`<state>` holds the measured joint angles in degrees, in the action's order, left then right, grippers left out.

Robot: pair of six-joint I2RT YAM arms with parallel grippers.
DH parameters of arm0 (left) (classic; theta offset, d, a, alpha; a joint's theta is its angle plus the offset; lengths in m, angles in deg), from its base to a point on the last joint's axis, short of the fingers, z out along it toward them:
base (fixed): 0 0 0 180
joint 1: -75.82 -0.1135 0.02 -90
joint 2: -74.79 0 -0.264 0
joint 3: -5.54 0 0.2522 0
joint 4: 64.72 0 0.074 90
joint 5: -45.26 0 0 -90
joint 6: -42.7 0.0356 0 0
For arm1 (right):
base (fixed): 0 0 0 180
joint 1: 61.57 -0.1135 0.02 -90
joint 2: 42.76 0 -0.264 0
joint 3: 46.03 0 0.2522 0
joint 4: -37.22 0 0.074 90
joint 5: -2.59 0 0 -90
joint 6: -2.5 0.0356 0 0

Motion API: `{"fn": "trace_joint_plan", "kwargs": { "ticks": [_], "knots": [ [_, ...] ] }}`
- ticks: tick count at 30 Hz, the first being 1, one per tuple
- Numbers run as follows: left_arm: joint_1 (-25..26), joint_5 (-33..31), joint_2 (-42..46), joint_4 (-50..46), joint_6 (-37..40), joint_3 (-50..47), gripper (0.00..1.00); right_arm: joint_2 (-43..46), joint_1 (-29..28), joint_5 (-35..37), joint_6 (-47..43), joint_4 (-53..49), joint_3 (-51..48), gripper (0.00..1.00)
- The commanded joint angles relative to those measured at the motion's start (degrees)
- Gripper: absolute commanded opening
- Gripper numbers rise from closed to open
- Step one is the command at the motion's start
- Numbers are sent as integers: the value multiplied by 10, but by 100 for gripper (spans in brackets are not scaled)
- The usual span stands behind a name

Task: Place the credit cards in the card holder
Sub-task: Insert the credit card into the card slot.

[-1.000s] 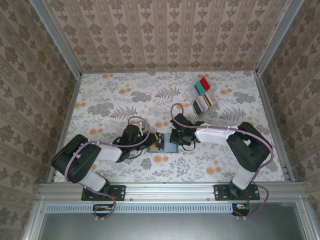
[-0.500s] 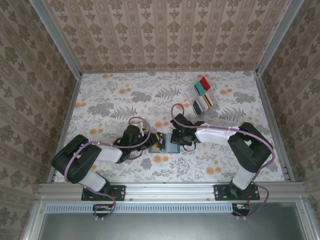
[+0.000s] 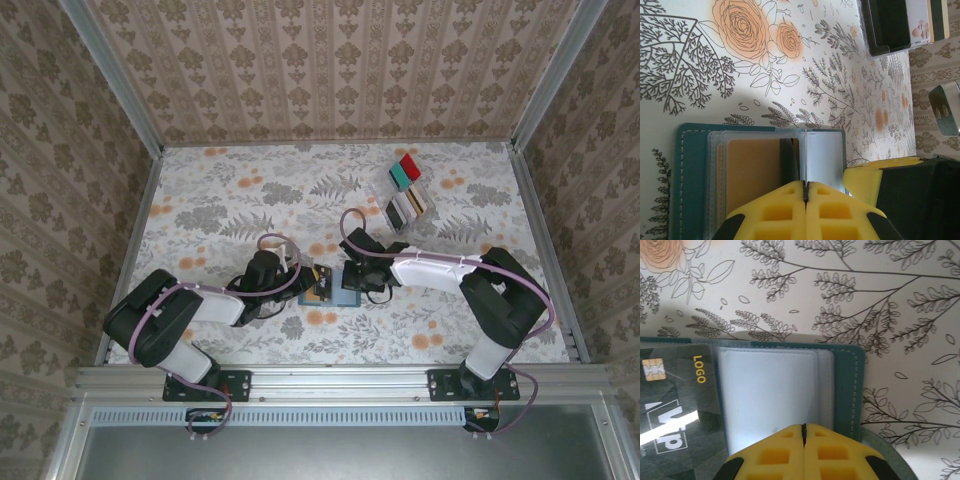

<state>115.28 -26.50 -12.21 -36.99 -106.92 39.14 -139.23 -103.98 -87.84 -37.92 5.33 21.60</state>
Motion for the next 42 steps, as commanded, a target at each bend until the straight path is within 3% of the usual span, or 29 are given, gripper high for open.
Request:
{"fn": "trace_joint_plan", "kwargs": {
  "ticks": [1,11,27,42],
  "knots": [
    [5,12,-3,5,-5,1,0,9,-3,-2,-6,1,6,6],
    [5,15,-5,20,-9,-1,0,-43,-1,37,11,-54,7,4],
    [17,5,-41,44,-13,-2,0,-35,-1,29,20,-47,3,4],
    [18,-24,1,-15,-13,-16,0,-23,0,30,21,-50,9,4]
  ]
}}
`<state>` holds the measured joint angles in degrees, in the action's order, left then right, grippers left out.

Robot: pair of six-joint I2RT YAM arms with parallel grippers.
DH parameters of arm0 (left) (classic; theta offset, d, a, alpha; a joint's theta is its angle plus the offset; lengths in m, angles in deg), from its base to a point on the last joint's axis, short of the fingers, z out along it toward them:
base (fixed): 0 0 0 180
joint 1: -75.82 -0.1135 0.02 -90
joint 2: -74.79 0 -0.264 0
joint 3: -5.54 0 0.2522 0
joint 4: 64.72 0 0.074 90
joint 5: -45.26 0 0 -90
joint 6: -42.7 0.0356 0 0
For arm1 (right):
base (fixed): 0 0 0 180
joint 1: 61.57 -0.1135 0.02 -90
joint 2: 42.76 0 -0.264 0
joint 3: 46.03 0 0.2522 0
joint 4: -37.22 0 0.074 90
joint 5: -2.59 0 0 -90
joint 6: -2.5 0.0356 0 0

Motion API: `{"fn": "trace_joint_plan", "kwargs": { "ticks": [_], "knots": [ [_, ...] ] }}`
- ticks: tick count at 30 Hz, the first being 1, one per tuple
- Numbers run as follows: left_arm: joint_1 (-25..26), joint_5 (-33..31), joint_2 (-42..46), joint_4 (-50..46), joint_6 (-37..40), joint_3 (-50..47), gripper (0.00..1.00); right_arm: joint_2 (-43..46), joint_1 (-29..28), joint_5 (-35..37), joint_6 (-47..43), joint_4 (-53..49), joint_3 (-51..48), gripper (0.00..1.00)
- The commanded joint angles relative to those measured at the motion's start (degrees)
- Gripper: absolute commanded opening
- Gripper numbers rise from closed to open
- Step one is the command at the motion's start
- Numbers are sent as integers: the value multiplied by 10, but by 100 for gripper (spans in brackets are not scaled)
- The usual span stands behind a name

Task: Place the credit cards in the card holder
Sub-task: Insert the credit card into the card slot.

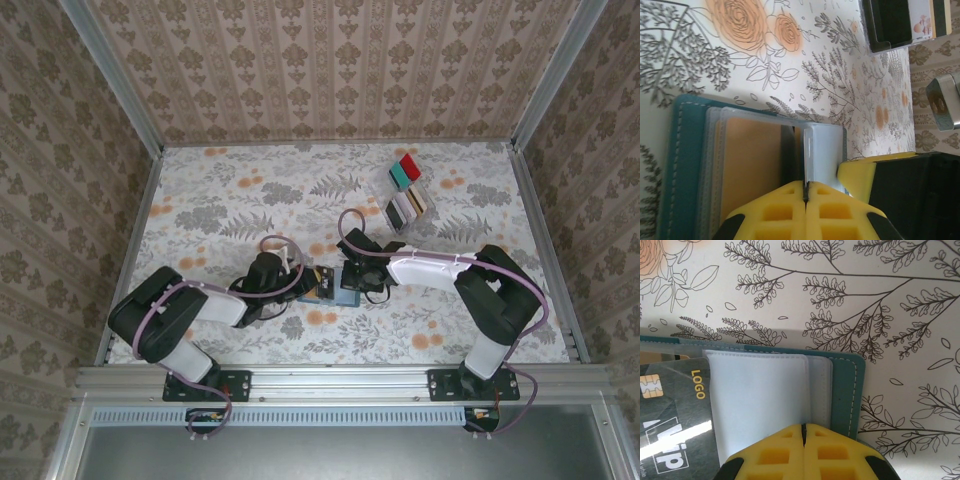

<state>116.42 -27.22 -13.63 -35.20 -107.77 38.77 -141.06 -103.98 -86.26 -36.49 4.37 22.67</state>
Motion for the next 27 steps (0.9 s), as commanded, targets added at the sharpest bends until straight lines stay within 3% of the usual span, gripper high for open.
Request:
{"fn": "trace_joint_plan", "kwargs": {
  "ticks": [1,22,27],
  "knots": [
    [6,-21,20,-42,-4,-12,0,-6,0,14,6,-40,-3,4],
    [20,9,-24,-43,3,28,5,1,0,-8,12,-19,-9,5],
    [22,2,-24,-56,3,37,7,42,1,6,3,-44,2,10]
  ]
}}
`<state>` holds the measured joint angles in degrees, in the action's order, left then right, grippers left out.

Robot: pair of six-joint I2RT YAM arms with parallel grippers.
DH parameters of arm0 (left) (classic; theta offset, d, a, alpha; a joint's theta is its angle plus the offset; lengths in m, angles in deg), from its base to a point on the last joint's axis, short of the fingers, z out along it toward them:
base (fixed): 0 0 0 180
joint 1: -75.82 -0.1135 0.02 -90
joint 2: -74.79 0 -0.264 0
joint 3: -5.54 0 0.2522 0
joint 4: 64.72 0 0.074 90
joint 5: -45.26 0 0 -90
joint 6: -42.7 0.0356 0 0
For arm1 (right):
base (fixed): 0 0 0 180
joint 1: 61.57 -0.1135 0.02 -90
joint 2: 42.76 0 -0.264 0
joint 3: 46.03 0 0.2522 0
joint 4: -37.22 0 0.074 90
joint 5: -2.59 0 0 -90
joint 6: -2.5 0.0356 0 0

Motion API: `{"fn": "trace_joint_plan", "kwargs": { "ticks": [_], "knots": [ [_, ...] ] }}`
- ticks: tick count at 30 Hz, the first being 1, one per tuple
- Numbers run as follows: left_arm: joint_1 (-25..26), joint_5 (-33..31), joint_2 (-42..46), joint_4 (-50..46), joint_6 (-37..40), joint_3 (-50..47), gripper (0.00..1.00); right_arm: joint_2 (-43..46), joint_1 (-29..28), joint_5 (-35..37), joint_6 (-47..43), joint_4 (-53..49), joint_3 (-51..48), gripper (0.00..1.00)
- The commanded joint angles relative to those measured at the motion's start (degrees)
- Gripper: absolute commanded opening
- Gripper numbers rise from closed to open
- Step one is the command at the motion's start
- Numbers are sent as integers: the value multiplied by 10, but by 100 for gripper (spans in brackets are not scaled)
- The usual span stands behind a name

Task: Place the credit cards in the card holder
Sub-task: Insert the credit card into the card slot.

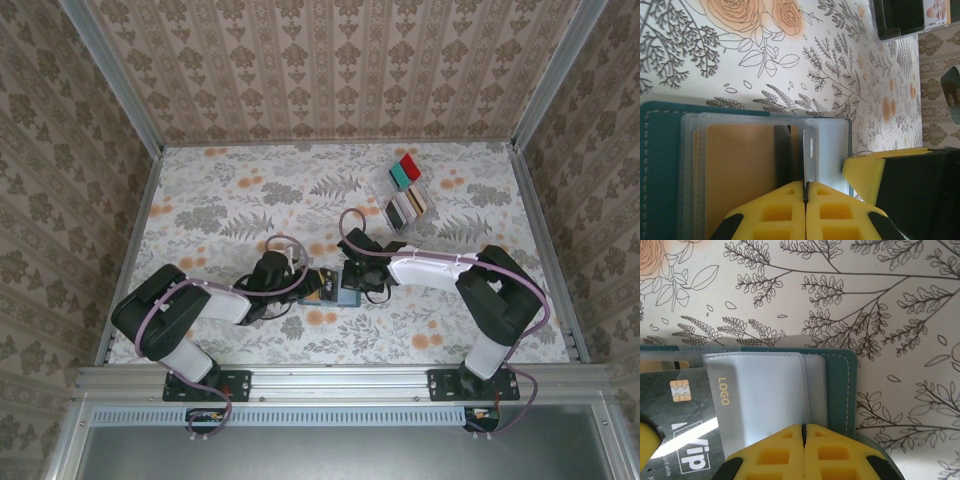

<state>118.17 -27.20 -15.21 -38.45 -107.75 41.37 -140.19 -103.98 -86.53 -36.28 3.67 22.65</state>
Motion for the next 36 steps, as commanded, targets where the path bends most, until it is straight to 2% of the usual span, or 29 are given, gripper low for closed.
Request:
{"fn": "trace_joint_plan", "kwargs": {
  "ticks": [1,6,12,16,20,25,31,36],
  "knots": [
    [5,-1,-9,-26,3,11,7,42,1,17,-2,-45,5,12],
    [7,-1,-14,-30,2,17,10,57,24,53,-8,-91,2,18],
    [12,1,-15,-55,9,31,12,28,45,-10,-24,-41,-22,14],
    [18,0,-19,-90,17,50,17,10,45,-23,-17,-35,-22,11],
    [27,-5,-20,-157,30,82,23,-5,44,-32,-12,-33,-23,8],
    [36,-15,-21,-237,50,116,27,-5,44,-37,-4,-21,-34,6],
    [53,-51,-21,-363,82,171,31,-6,42,-44,1,-9,-42,5],
    [65,-83,-10,-411,95,190,34,-7,41,-45,3,-4,-47,5]
  ]
}}
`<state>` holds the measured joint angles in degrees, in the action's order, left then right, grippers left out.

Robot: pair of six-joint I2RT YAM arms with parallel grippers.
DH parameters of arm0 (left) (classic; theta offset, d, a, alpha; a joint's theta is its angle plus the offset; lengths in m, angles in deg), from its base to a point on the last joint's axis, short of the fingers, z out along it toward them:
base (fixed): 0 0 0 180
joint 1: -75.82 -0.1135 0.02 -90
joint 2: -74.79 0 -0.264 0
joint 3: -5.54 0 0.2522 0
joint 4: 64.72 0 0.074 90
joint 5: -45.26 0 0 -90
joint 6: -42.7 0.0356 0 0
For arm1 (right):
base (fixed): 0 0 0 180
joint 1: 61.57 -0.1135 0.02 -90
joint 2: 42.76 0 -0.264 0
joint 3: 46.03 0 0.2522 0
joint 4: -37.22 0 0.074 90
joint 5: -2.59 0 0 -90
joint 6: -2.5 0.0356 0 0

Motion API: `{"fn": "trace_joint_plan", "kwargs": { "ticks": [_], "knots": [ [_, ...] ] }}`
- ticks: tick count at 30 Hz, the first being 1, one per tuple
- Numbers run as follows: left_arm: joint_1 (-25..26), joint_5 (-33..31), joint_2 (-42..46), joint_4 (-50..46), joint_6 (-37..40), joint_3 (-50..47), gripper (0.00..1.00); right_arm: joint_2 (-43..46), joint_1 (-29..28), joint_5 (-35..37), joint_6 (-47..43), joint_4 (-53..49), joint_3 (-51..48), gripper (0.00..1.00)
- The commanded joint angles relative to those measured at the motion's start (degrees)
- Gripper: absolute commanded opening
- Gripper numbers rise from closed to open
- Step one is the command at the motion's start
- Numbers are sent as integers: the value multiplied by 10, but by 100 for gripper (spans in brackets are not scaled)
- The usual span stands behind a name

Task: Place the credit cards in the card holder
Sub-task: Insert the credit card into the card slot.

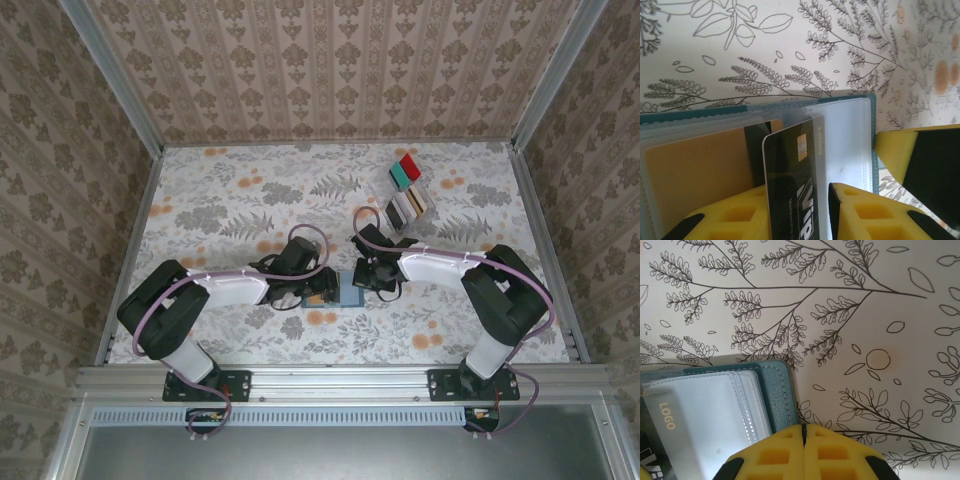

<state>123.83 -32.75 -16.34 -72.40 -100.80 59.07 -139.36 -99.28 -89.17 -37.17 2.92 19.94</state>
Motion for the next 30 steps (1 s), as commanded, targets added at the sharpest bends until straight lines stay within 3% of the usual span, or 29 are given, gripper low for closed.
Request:
{"fn": "trace_joint_plan", "kwargs": {
  "ticks": [1,7,30],
  "knots": [
    [9,-28,2,-78,29,17,35,-17,-6,-18,12,5,-20,4],
    [9,-43,13,-106,32,25,42,-17,-7,-19,12,5,-19,4],
    [23,-20,-49,-119,42,72,38,-22,-12,-31,21,20,-22,3]
  ]
}}
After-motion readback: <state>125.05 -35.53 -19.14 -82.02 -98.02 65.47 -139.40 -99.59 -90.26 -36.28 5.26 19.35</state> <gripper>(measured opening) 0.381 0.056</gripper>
